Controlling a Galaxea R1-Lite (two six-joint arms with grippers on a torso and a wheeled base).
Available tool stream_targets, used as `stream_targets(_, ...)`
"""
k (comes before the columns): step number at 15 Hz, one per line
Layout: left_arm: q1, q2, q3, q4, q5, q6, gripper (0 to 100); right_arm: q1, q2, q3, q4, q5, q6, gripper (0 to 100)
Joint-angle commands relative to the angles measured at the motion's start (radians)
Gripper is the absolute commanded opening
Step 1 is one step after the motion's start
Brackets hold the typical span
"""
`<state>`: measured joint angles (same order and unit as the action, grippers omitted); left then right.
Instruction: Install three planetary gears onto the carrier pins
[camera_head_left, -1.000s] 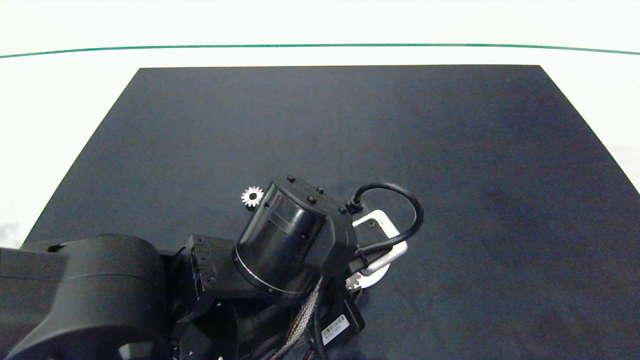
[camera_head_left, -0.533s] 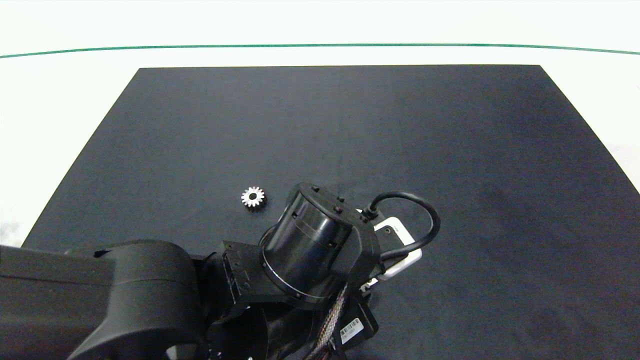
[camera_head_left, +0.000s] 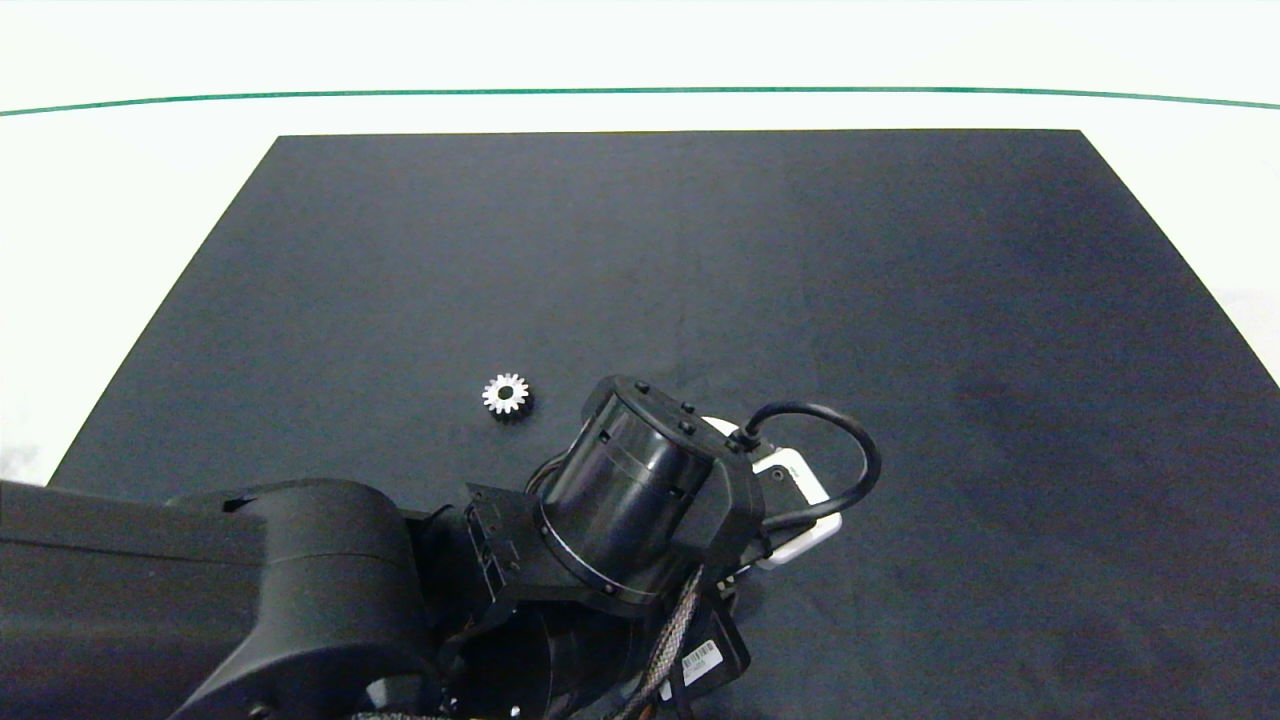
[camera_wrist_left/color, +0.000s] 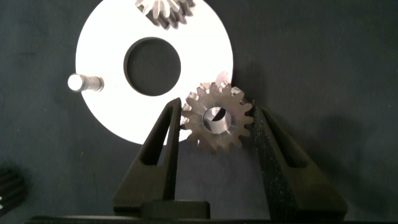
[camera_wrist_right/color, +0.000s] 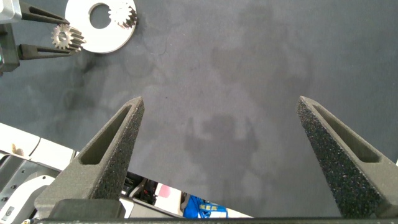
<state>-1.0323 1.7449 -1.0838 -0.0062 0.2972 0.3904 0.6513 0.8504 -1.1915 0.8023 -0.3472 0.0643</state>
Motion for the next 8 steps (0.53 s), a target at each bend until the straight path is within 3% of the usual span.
stream_targets(1, 0.014, -0.005, -0.004, 0.003, 0.002, 0.004, 13, -0.001, 0.001, 0.004, 0.005, 0.005, 0.0, 100)
stream_targets(8, 0.025, 0.001, 0.002, 0.003, 0.002, 0.005, 13, -0.001, 0.001, 0.003, 0.005, 0.008, 0.0, 100)
